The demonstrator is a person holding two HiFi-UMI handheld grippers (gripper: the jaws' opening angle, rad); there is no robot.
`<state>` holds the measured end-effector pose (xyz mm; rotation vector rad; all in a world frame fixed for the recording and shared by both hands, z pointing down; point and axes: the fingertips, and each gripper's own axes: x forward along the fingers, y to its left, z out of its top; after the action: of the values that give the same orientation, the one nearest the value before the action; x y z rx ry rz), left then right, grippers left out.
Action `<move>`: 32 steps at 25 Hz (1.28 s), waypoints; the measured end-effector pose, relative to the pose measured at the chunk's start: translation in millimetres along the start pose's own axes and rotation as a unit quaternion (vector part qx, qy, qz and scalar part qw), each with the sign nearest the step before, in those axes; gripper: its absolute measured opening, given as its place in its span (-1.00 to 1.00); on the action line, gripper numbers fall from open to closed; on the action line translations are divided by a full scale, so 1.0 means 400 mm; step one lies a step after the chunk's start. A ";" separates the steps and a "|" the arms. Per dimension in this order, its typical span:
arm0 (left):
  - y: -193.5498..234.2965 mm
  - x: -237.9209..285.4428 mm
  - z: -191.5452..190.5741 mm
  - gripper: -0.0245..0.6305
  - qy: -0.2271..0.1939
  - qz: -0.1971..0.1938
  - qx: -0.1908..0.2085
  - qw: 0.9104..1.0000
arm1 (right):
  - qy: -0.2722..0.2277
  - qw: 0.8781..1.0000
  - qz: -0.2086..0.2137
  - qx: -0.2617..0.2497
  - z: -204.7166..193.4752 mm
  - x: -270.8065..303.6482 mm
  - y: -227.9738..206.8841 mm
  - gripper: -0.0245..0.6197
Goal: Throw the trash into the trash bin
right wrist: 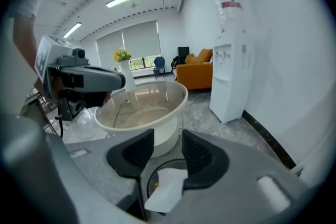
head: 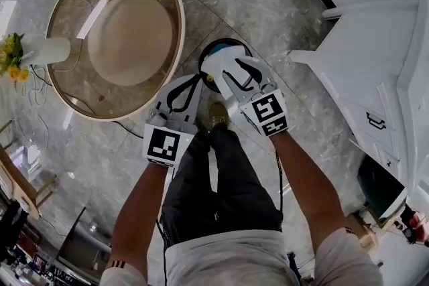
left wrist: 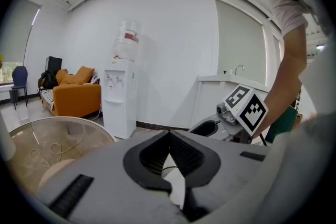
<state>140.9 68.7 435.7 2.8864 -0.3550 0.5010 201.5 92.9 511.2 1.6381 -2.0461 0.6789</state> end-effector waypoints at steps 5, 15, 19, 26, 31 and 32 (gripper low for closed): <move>-0.012 -0.063 0.153 -0.93 -0.026 0.005 -0.008 1.000 | -0.065 0.998 -0.007 -0.003 0.192 -0.108 0.032 -0.53; -0.061 -0.214 0.463 -0.93 -0.099 0.005 0.011 0.995 | -0.188 0.982 0.012 -0.008 0.522 -0.342 0.154 -0.87; -0.090 -0.287 0.542 -0.93 -0.112 0.000 0.015 0.994 | -0.222 0.975 0.022 -0.016 0.619 -0.432 0.217 -0.91; -0.132 -0.375 0.651 -0.93 -0.139 -0.009 0.031 0.990 | -0.275 0.961 0.028 -0.023 0.719 -0.559 0.270 -0.92; -0.154 -0.402 0.700 -0.93 -0.150 -0.017 0.042 0.988 | -0.293 0.954 0.036 -0.042 0.763 -0.604 0.299 -0.92; -0.159 -0.403 0.707 -0.93 -0.151 -0.019 0.044 0.987 | -0.297 0.953 0.037 -0.047 0.771 -0.612 0.302 -0.92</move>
<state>97.0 98.0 108.3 3.0502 -0.3274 0.0699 126.0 112.7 106.9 1.8732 -2.5076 0.0988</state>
